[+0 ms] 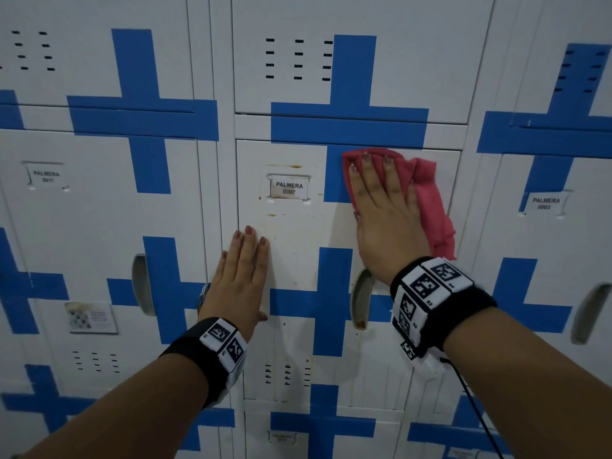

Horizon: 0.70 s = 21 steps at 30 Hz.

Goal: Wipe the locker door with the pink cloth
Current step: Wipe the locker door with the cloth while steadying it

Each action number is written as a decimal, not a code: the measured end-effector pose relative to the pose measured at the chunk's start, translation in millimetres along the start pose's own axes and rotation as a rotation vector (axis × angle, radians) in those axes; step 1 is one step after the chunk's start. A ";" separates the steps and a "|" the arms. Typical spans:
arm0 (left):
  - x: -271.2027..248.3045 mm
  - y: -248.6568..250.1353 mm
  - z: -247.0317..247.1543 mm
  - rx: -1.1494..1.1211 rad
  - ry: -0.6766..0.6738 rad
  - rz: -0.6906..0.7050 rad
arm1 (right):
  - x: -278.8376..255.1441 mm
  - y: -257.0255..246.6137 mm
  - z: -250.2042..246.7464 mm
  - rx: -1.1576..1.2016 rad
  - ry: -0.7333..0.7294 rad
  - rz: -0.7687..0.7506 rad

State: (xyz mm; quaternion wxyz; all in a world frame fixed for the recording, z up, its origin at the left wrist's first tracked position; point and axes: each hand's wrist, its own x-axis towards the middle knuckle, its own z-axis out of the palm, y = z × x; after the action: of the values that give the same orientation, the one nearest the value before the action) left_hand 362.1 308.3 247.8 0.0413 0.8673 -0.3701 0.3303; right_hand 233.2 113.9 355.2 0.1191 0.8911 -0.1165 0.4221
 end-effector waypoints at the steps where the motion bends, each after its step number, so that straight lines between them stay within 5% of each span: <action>1: 0.4 -0.1 0.1 0.000 0.003 0.001 | -1.3 -0.9 0.8 -0.008 -0.015 -0.021; 9: 0.9 -1.0 1.4 0.008 0.004 0.006 | -18.0 2.2 8.4 -0.055 -0.135 -0.200; 16: 1.3 -0.9 0.8 0.010 -0.006 0.001 | -38.3 22.4 18.6 -0.123 -0.101 -0.349; 21: 1.4 -0.1 -1.0 -0.002 -0.020 -0.008 | -46.3 31.3 13.4 -0.039 -0.149 -0.213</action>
State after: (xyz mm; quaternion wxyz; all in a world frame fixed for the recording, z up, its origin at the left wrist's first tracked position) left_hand 362.4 307.9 249.4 0.0398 0.8720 -0.3674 0.3209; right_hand 204.7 85.1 314.5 0.1718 0.9249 -0.0379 0.3372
